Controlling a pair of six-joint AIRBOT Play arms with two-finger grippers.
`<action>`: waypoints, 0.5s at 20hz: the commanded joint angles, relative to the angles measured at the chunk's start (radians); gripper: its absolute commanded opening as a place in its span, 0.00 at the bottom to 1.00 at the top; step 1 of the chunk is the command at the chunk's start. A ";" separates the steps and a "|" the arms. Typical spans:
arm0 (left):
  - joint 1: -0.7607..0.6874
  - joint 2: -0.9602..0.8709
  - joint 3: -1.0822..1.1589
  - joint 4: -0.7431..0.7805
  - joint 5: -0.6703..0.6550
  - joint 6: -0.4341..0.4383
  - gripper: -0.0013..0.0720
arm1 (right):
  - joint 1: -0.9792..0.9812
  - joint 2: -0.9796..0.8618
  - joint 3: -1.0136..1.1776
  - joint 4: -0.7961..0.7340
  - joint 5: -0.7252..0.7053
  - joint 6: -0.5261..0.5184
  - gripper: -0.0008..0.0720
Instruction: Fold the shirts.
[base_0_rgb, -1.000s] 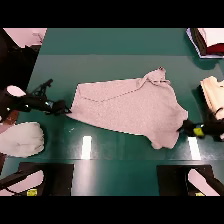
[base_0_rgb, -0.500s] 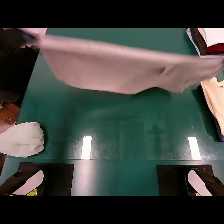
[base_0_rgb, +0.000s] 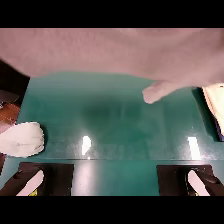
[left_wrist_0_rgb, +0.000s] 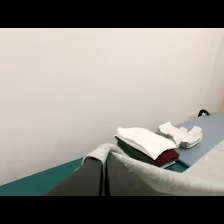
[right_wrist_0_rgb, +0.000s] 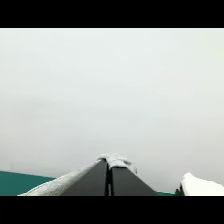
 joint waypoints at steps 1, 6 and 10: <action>0.000 0.045 0.020 -0.093 -0.009 -0.026 0.05 | 0.000 0.036 0.077 -0.088 0.087 0.010 0.03; 0.000 0.035 -0.193 0.035 -0.085 -0.051 0.05 | 0.000 -0.080 0.076 -0.142 0.368 0.129 0.03; -0.001 -0.055 -0.592 0.080 -0.167 -0.058 0.05 | 0.055 -0.315 -0.062 -0.119 0.566 0.155 0.03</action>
